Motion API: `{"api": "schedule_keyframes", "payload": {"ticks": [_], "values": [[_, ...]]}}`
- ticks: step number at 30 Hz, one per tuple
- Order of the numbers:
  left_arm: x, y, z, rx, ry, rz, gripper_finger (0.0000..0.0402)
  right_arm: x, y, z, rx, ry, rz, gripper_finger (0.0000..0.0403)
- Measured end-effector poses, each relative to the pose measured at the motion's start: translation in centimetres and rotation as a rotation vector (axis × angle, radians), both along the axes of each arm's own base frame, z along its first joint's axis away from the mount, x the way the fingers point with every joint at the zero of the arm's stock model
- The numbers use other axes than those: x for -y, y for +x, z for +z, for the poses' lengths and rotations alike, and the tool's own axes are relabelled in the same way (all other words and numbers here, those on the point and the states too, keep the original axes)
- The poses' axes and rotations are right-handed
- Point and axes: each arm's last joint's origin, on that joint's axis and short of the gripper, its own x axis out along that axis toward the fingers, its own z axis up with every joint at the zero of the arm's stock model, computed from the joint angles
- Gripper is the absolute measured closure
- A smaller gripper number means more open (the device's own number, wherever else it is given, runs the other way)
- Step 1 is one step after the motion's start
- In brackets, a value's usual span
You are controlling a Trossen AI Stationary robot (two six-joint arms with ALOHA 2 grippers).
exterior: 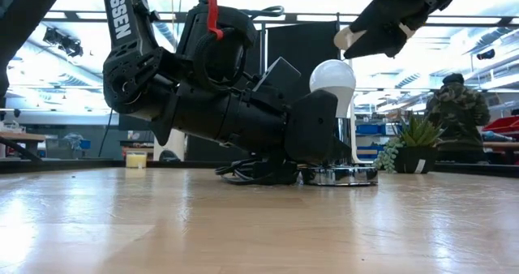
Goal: Screw lightbulb
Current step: Remove the white lightbulb from the metallic lamp
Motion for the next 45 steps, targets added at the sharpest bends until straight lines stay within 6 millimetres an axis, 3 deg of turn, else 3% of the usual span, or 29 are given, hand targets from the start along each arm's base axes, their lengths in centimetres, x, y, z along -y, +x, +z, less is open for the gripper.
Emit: {"api": "schedule_keyframes", "payload": {"ticks": [3,9,15,45], "values": [[0.0,0.0,0.0,0.001,-0.001,0.000,0.0203,0.0,-0.2,-0.7,-0.014,-0.011,-0.011,0.0053],[0.0,0.0,0.0,0.001,-0.002,0.000,0.0203,-0.6,-1.2,-4.5,-0.014,0.005,-0.007,0.0053],[0.1,0.0,0.0,-0.002,-0.008,-0.012,0.0203,-1.0,-2.0,-6.8,0.084,0.060,0.001,0.0053],[0.2,0.0,-0.2,-0.028,-0.031,-0.029,0.0203,-1.1,-4.1,-10.3,0.140,0.098,0.040,0.0055]]}}
